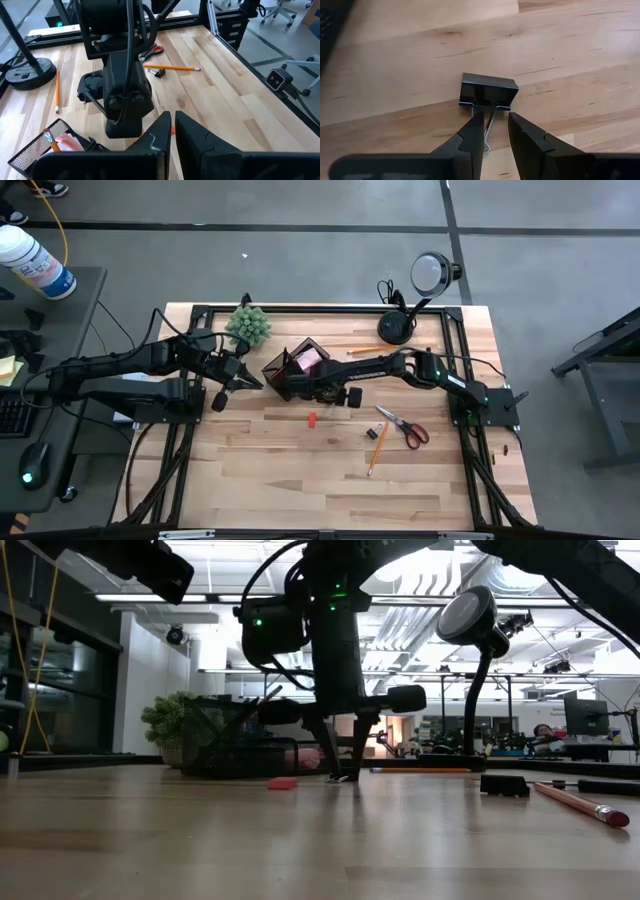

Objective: Pick and place office supplies into organizer
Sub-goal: Put the left black binder clip into the black desk organizer

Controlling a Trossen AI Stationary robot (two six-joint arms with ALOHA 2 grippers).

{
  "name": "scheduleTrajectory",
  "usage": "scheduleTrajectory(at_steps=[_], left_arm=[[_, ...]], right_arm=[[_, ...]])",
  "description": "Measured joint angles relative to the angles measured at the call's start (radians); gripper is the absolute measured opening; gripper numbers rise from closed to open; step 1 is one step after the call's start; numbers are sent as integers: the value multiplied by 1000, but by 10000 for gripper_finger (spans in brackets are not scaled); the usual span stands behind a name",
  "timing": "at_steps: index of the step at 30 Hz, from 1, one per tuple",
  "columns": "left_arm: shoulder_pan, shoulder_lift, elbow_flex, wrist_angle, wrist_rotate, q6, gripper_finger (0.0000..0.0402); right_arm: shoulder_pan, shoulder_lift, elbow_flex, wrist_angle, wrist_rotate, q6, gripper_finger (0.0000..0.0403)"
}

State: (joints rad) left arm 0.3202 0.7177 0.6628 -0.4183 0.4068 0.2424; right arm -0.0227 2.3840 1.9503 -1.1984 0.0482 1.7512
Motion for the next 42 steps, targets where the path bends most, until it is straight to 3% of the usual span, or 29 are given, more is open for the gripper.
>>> scheduleTrajectory(at_steps=[13, 21, 28, 42], left_arm=[[0, 0, 0, 2, -16, 22, 14], [0, 0, 0, 2, -17, 22, 14], [0, 0, 0, 2, -26, 22, 14], [0, 0, 0, 2, -28, 22, 14]], right_arm=[[2, 1, -3, 7, 50, -24, 79], [2, 2, -3, 14, 74, -45, 7], [3, 4, -2, 17, 97, -66, 2], [40, 10, 180, -69, 165, -114, 0]])
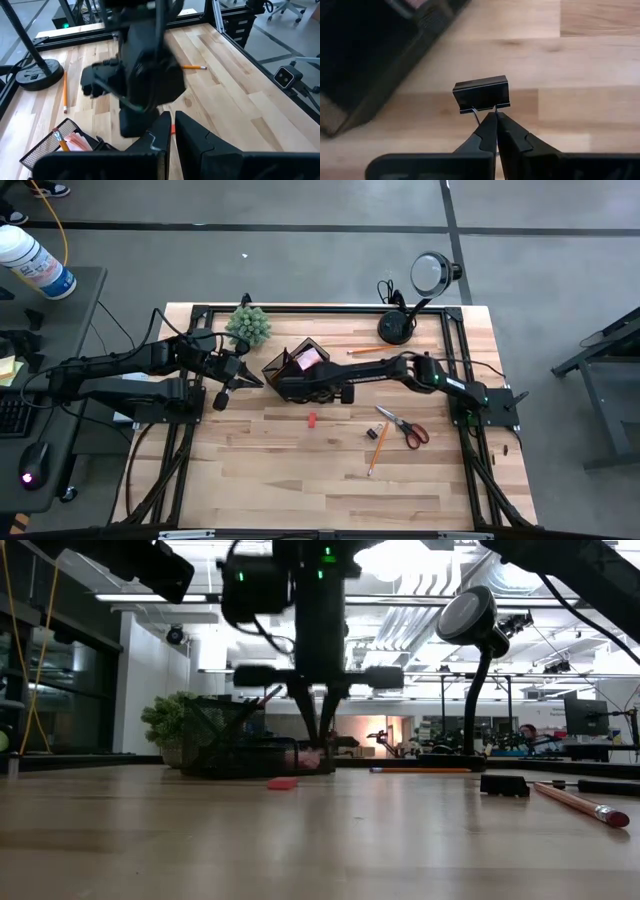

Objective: Pick and place office supplies into organizer
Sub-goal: Put the left black binder clip into the black desk organizer

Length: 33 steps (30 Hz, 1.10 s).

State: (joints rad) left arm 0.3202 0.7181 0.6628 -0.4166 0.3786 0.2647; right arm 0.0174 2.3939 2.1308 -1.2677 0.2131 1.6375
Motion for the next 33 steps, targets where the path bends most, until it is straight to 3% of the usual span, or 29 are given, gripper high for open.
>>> scheduleTrajectory(at_steps=[8, 15, 33], left_arm=[[0, 0, 0, 2, -10, 0, 14], [0, 0, 0, 3, -24, 0, 14], [0, 0, 0, -5, -22, -2, 14]], right_arm=[[35, -4, 125, 34, 24, 31, 0], [21, -5, 94, 181, 5, 129, 0], [-52, -5, 78, 237, -67, 229, 0]])
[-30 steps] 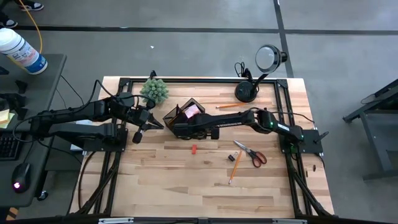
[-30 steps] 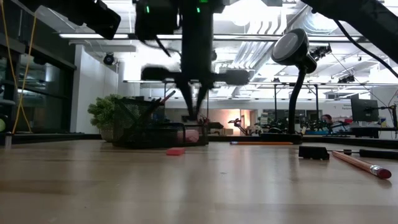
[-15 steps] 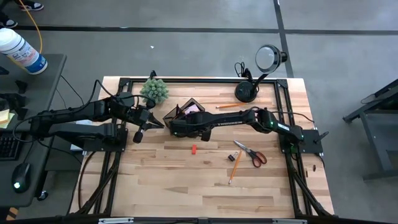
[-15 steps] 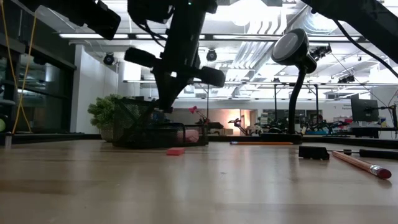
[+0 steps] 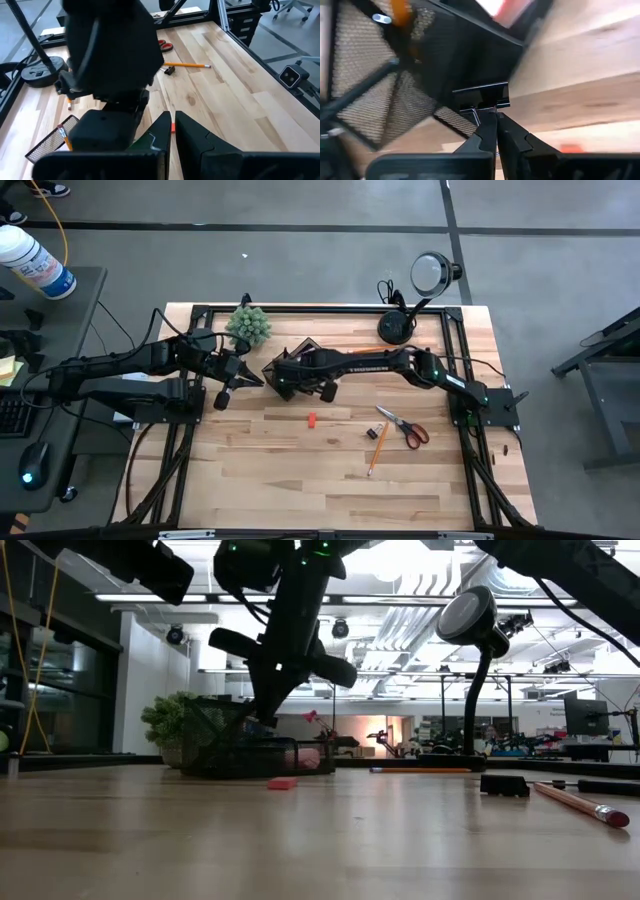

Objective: Pick and place office supplies into organizer
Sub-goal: Put the left black binder clip into the black desk organizer, then put the black binder clip into the black desk organizer

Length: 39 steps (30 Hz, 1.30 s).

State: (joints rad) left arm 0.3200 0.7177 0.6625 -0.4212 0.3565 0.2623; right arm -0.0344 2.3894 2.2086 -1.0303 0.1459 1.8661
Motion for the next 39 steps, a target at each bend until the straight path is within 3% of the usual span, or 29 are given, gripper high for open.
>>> scheduleTrajectory(at_steps=[23, 39], left_arm=[[0, 0, 0, 4, -2, -5, 14], [0, 0, 0, 4, -2, -5, 14]], right_arm=[[-57, 0, 0, 47, 3, -29, 5], [-54, 0, 0, 42, -5, -57, 105]])
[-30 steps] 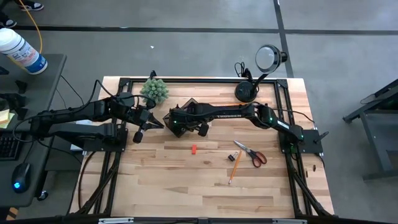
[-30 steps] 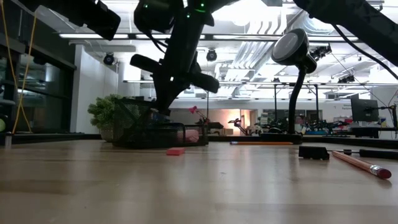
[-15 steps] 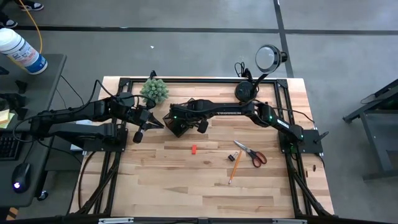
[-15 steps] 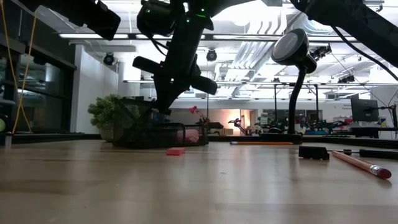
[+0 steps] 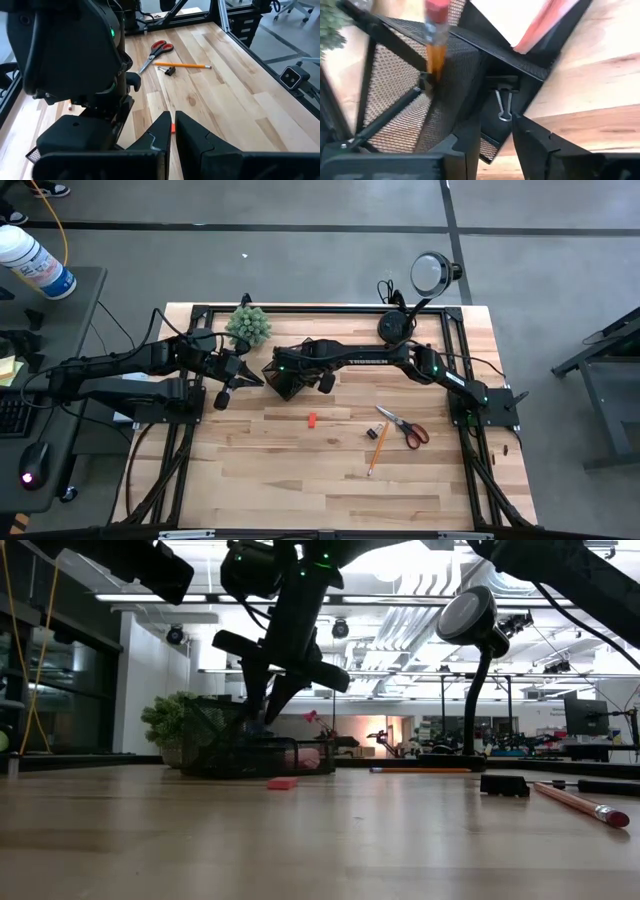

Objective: Pick and place office supplies into organizer
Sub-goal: Put the black binder clip into the black desk organizer

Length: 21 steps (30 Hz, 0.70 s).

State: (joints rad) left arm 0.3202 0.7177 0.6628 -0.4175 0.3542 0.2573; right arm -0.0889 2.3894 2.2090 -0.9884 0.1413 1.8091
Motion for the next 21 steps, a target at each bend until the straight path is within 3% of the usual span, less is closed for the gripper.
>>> scheduleTrajectory(at_steps=[5, 12, 16, 21], left_arm=[[0, 0, 0, -3, 0, 0, 14], [0, 0, 0, -4, 2, 0, 14], [0, 0, 0, -2, 2, 0, 14], [0, 0, 0, 2, 4, 0, 14]], right_arm=[[30, -7, 44, -74, -17, -30, 106], [121, -14, 148, -454, -47, -136, 78], [178, -55, 100, -553, -134, -190, 55], [272, -56, 98, -580, -152, -149, 20]])
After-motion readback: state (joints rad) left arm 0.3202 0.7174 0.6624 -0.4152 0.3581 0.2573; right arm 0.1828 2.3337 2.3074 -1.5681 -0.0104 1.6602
